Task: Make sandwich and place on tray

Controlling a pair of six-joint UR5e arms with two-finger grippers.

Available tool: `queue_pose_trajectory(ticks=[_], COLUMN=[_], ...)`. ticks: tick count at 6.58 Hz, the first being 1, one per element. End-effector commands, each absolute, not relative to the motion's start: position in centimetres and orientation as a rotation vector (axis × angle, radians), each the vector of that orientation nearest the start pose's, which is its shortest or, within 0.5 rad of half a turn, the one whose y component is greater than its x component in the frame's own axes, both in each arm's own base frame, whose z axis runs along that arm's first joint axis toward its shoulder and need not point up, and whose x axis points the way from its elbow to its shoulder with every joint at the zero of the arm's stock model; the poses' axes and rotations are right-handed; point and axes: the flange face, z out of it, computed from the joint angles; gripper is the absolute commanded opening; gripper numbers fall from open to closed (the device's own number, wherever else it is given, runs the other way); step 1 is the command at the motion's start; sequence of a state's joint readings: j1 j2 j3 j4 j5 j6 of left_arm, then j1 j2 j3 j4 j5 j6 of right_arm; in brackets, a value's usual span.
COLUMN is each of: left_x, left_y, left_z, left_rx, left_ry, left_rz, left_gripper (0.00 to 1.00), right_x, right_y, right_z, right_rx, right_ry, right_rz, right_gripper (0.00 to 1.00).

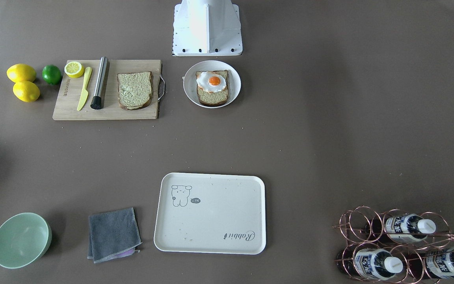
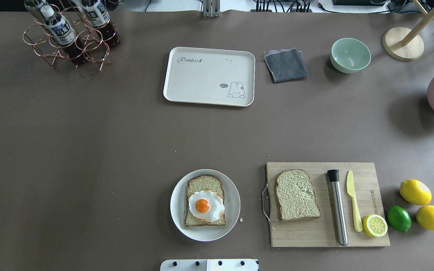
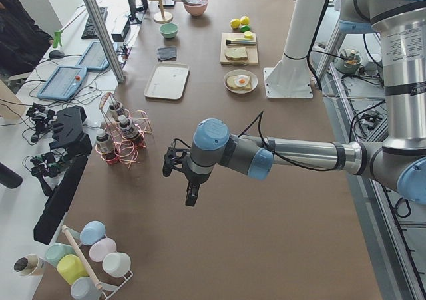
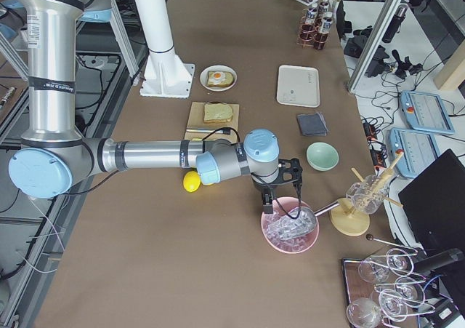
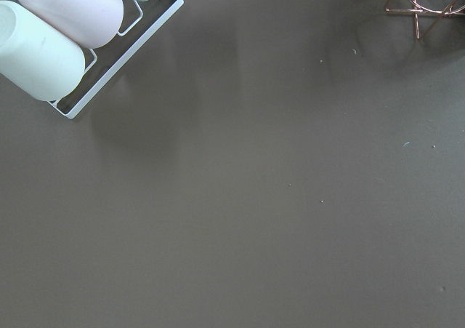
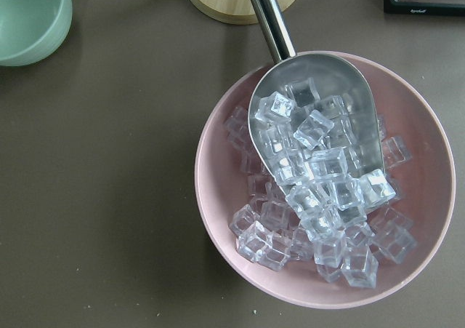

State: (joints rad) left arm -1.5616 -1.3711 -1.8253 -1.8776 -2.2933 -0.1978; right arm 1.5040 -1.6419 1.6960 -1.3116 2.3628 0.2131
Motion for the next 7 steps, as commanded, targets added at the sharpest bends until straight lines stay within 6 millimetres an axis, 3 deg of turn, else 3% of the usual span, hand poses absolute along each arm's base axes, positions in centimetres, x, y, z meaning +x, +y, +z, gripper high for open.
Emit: queue_pose_trajectory(ticks=[1, 7], left_x=[-6.35, -6.35], left_y=[-42.76, -42.83], left_z=[59.57, 59.35], left_rx=[0.265, 0.284], left_ry=[0.745, 0.746], left_rz=[-0.047, -0.038], left_gripper=[0.97, 0.97], right_x=[2.99, 2.93], right_y=[-48.05, -48.20], right_z=[60.03, 59.88], right_rx=[0.186, 0.191], right_ry=[-0.821, -0.818], right_rz=[0.008, 0.004], right_gripper=[1.00, 1.00])
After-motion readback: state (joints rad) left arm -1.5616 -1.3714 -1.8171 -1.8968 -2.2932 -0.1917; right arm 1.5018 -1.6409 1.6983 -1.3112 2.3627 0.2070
